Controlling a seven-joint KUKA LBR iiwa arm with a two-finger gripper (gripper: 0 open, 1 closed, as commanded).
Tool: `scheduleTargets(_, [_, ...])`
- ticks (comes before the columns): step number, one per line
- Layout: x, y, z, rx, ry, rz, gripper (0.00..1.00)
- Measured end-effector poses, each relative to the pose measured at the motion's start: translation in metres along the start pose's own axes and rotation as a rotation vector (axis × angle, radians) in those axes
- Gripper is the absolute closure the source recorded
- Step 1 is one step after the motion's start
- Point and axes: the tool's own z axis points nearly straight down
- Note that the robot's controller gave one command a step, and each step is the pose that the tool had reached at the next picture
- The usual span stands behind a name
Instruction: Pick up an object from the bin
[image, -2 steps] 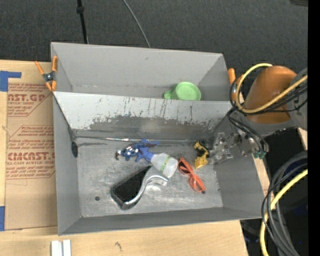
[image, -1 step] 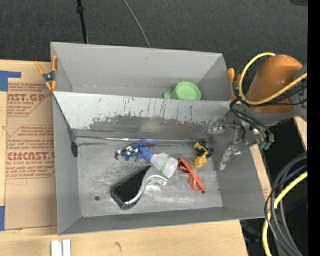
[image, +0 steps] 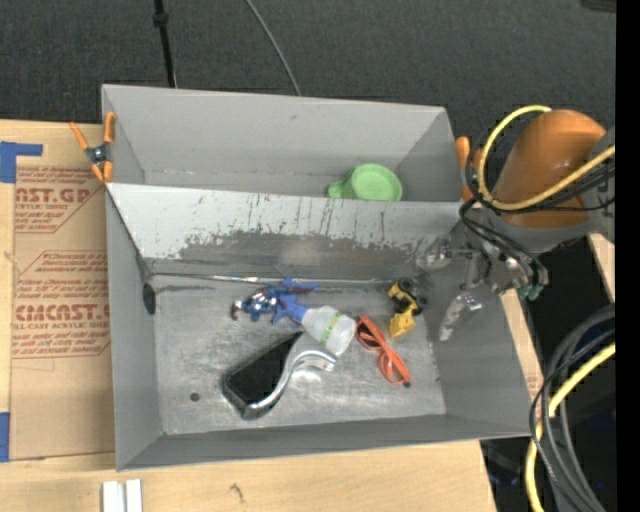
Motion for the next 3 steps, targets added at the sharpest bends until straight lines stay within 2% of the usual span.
scheduleTargets(1, [-0.011,0.03,0.048,0.003,-0.006,-0.019,0.0])
scheduleTargets(2, [0.013,0.034,0.076,-0.008,0.01,0.189,1.0])
scheduleTargets(3, [0.013,0.034,0.076,-0.007,0.009,0.189,1.0])
